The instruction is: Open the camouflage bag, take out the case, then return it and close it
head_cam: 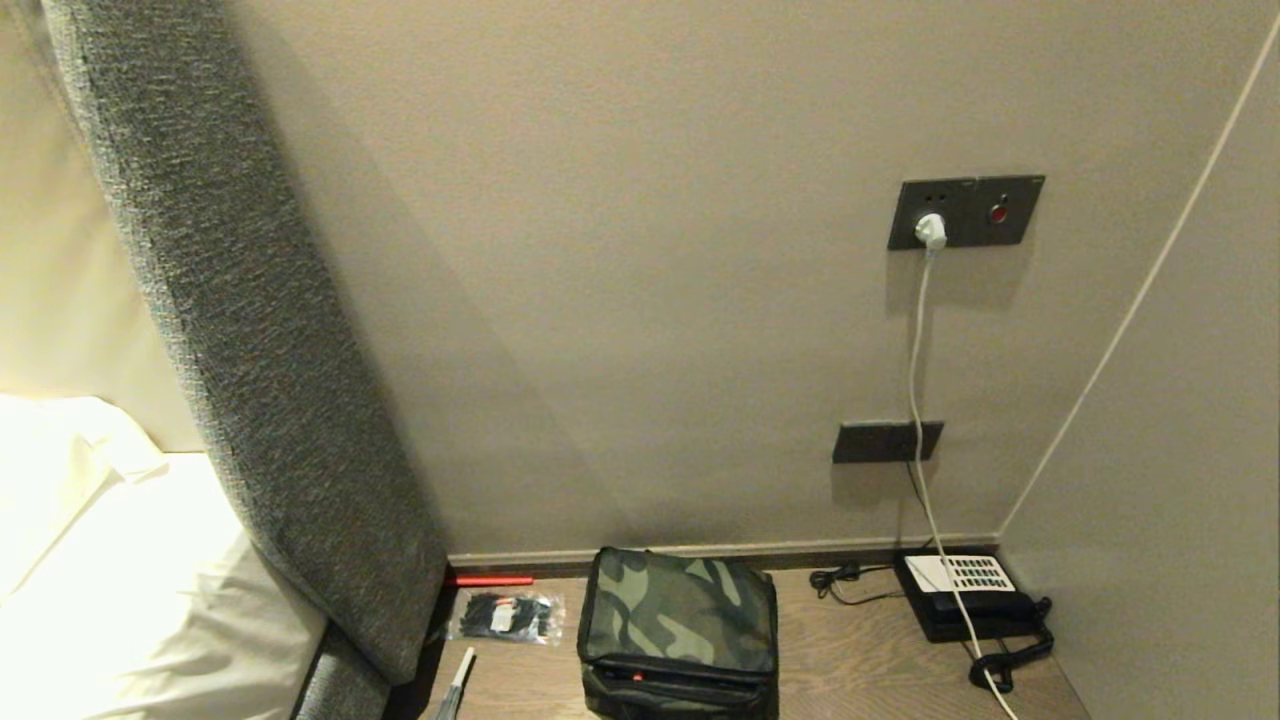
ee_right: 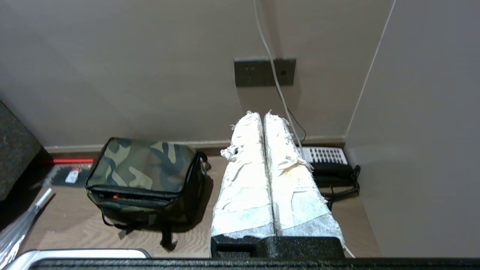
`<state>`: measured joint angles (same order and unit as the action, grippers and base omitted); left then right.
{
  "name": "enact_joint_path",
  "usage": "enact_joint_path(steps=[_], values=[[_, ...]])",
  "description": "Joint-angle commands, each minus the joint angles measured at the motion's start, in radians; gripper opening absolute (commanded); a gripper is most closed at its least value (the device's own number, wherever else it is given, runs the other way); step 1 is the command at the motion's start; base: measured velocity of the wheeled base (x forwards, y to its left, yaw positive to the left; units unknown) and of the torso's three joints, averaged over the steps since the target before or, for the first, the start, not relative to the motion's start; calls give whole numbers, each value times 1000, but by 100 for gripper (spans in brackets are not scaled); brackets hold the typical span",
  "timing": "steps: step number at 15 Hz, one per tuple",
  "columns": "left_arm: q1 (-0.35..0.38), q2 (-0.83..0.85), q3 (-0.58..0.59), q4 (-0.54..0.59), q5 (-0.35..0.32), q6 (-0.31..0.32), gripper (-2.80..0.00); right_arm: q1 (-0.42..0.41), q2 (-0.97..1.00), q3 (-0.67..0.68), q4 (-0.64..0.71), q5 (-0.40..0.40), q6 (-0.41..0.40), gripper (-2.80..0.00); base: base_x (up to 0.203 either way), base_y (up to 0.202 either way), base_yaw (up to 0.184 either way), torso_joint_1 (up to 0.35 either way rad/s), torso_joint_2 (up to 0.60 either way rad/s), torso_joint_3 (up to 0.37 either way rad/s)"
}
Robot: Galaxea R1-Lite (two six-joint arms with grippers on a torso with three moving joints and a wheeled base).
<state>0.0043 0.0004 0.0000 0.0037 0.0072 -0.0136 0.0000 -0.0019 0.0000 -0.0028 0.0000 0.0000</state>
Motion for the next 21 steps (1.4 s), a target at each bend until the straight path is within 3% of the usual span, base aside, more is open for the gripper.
enact_joint_path(steps=[1,21], values=[[0,-1,3,1,0,7,-280,0,-2,3,0,0,0,-280,0,0,0,2,12,212],[0,-2,3,1,0,7,-280,0,-2,3,0,0,0,-280,0,0,0,1,1,22]])
